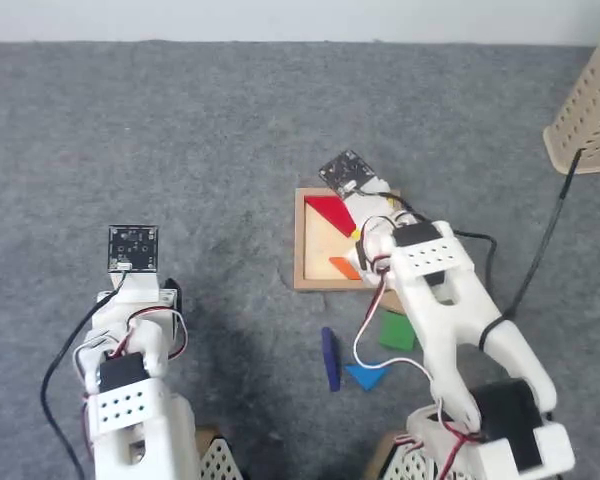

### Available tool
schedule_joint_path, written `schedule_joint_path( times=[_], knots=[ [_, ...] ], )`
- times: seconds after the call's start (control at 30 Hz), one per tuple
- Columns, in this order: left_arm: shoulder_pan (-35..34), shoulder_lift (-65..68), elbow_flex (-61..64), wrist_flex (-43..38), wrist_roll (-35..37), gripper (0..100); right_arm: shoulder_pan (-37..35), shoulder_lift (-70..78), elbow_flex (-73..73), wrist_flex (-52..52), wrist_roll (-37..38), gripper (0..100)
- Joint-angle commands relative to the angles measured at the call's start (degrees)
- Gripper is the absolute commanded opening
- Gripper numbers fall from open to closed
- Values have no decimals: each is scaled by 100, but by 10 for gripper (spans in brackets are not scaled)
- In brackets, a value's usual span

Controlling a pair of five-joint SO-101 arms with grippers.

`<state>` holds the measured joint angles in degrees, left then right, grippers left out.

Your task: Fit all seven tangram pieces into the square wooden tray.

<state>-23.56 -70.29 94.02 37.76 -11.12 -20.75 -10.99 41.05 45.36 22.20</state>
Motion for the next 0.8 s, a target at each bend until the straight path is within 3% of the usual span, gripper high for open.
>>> schedule_joint_path(
  times=[0.0, 0.17, 0.43, 0.63, 0.77],
  knots=[
    [-26, -114, -22, -149, -35, 168, -163, -110, -35, -207, -149, 9],
    [-26, -114, -22, -149, -35, 168, -110, 66, -26, -119, -141, 9],
    [-26, -114, -22, -149, -35, 168, -110, -1376, 281, 1525, -114, 12],
    [-26, -114, -22, -149, -35, 168, -119, -1991, 1152, 1525, -114, 115],
    [-26, -114, -22, -149, -35, 168, -92, -1982, 1407, 1226, -105, 130]
  ],
)
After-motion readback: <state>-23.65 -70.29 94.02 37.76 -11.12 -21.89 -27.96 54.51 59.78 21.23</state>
